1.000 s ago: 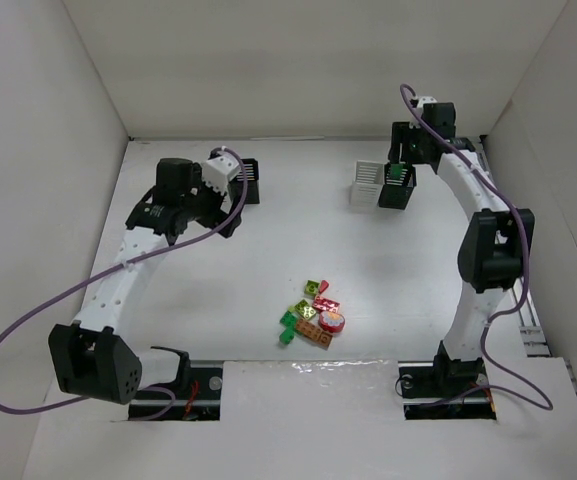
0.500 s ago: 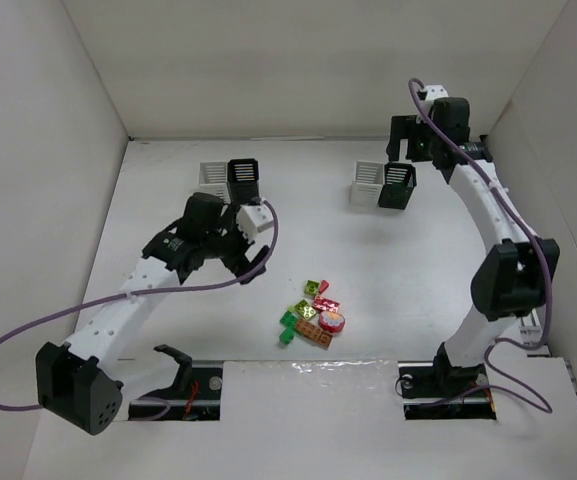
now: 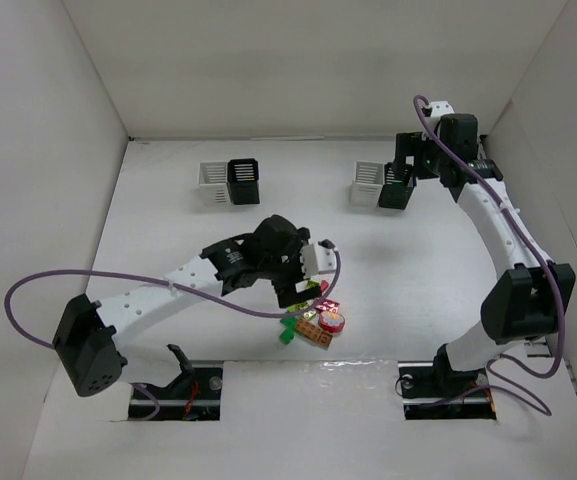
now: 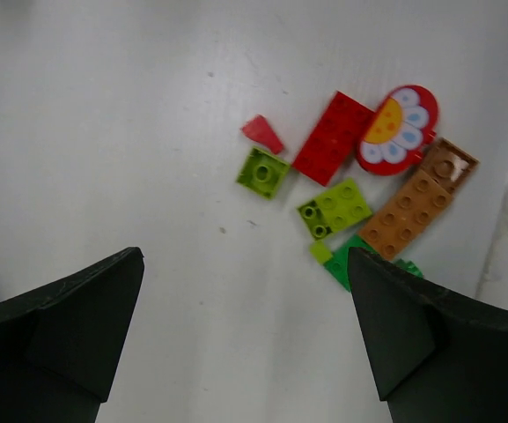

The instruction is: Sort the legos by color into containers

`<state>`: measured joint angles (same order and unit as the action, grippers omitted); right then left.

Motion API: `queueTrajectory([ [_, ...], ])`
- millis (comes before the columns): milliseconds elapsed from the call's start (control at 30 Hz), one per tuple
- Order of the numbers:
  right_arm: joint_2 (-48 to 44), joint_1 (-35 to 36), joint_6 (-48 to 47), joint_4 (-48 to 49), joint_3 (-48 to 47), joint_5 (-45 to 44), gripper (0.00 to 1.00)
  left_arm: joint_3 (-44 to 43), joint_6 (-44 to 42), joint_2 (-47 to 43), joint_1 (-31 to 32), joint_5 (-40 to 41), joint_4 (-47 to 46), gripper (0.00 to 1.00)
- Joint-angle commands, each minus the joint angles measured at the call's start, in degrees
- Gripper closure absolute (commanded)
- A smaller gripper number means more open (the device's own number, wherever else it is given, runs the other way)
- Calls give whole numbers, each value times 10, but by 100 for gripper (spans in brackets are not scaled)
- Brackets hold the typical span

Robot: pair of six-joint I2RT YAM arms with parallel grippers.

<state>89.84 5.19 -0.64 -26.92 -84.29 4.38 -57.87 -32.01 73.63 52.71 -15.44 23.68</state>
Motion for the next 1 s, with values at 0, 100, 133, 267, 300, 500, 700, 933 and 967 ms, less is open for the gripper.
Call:
queueTrajectory([
  [0, -41, -6, -6, 13, 7, -12, 1, -57, 28, -17, -7, 79, -58, 0],
  [100, -41, -11, -6, 13, 7, -17, 1, -51, 65, -28, -2, 79, -82, 0],
  [133, -41, -11, -6, 13, 7, -17, 1, -37, 58, -44, 25, 91, -100, 0],
  [267, -41, -11, -11, 7, 7, -17, 1, -27, 39, -14, 61, 115, -124, 0],
  [300, -41, -11, -11, 7, 7, -12, 1, -27, 44, -5, 61, 115, -124, 0],
  [500, -46, -17, -22, 13, 18, -12, 1, -64, 72, 44, 45, 26, -80, 0],
  [700, -41, -22, -27, 13, 28, 1, 1, -41, 41, 63, 93, -52, -59, 8],
  [933, -41, -22, -16, 24, 40, 20, 1, -30, -90, 109, 121, -137, -17, 22],
  [967, -41, -22, -9, 24, 46, 26, 1, -30, -99, 121, 121, -144, -17, 27],
])
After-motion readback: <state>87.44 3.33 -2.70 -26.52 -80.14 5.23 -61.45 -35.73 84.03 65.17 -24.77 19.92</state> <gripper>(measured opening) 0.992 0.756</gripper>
